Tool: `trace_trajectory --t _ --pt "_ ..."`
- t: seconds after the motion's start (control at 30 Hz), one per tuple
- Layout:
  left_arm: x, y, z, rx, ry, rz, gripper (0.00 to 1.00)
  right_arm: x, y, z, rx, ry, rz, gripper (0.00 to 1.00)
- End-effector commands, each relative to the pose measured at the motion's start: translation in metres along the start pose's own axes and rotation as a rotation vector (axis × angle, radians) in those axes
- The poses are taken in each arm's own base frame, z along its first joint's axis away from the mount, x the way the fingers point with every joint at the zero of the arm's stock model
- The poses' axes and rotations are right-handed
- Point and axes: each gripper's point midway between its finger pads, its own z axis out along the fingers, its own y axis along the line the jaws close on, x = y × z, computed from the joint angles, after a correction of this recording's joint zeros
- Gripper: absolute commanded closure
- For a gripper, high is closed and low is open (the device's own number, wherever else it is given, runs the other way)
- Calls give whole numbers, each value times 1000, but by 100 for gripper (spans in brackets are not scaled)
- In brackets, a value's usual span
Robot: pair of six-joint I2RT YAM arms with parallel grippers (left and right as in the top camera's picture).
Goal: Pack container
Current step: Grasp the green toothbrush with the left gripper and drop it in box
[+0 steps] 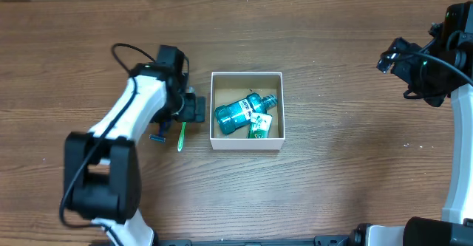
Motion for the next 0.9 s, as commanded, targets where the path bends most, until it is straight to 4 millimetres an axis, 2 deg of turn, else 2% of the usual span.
trace_trajectory --t 0.0,0.17,0.23,0.33,0.43,0.5,0.57,0.7,0.8,0.87 --pt "2 -7 29 5 60 31 0 1 4 -1 -15 -3 -16 0" --pt "8 -4 54 -6 116 27 0 0 4 -1 -15 -4 -17 0" --pt "5 -4 56 -8 105 27 0 0 4 -1 -14 -3 -16 0" --pt "2 -5 56 -6 94 28 18 1 4 -1 -14 -1 -16 0" --pt "1 -3 56 -12 90 28 50 1 4 -1 -14 -1 -16 0" --pt "1 1 56 -42 86 18 67 1 4 -1 -14 -1 -16 0" --pt "0 6 56 -67 83 8 70 1 4 -1 -14 -1 -16 0" --pt "0 6 56 -69 82 8 84 1 4 -1 -14 -1 -16 0" --pt "-2 5 53 -69 80 8 86 1 4 -1 -14 -1 -16 0" --pt "-6 4 48 -68 75 9 95 1 4 -1 -14 -1 -16 0"
